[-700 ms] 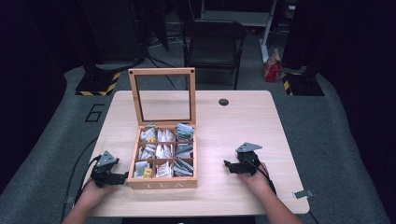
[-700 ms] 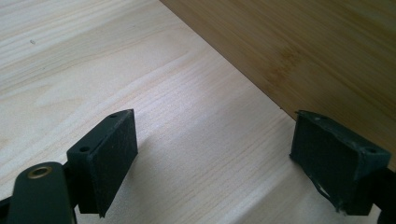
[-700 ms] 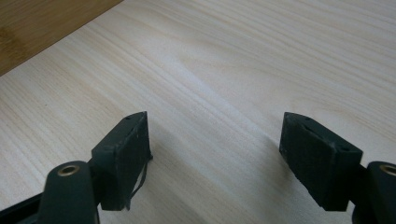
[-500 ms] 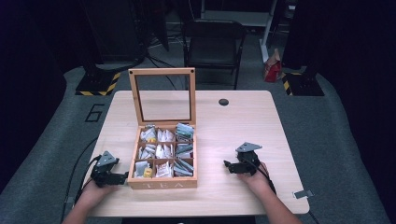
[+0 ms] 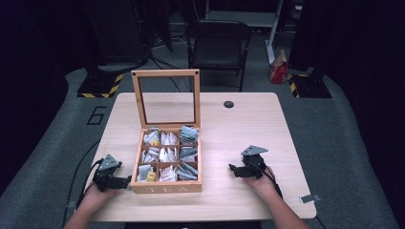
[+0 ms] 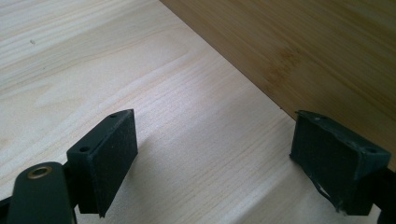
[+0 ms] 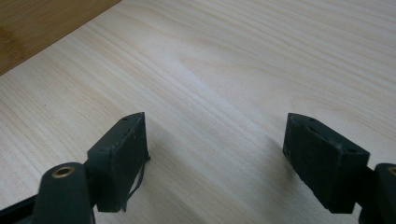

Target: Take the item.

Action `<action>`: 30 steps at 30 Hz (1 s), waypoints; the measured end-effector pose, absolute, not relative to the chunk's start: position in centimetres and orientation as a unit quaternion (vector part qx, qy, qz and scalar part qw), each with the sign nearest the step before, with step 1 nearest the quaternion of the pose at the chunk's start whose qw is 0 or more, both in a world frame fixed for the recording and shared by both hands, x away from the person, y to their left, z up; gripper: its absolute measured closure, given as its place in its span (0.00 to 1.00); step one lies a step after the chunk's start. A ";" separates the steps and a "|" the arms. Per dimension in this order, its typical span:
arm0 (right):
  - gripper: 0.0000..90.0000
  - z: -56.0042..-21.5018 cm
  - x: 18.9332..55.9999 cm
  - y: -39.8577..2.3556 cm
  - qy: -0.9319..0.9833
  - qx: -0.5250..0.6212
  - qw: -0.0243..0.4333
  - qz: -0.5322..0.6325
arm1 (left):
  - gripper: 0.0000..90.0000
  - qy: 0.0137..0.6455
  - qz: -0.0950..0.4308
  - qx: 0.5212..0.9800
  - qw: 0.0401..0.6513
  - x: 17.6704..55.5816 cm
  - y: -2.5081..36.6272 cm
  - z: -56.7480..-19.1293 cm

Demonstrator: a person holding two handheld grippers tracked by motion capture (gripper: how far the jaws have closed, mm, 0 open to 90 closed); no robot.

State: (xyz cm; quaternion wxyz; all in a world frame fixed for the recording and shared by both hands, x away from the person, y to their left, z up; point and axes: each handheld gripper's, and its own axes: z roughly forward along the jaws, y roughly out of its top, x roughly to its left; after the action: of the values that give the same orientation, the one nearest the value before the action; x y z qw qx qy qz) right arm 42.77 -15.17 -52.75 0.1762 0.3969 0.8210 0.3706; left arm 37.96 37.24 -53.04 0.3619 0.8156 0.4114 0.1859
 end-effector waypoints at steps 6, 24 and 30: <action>0.28 -52.7 42.7 -15.3 0.826 0.387 0.175 0.372 | 0.16 0.412 0.186 0.815 0.362 38.0 37.2 -53.0; 0.39 -50.2 41.9 -14.7 0.815 0.381 0.165 0.404 | 0.16 0.405 0.186 0.821 0.358 38.0 37.4 -52.9; 0.39 -49.3 41.4 -14.6 0.811 0.377 0.162 0.418 | 0.16 0.407 0.185 0.820 0.358 38.0 37.3 -53.0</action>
State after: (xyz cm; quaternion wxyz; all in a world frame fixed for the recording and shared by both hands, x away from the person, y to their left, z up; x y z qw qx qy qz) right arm 41.44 -14.58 -49.27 0.1616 0.3769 0.8106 0.4181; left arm 38.01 37.34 -52.95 0.3583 0.8197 0.4067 0.1853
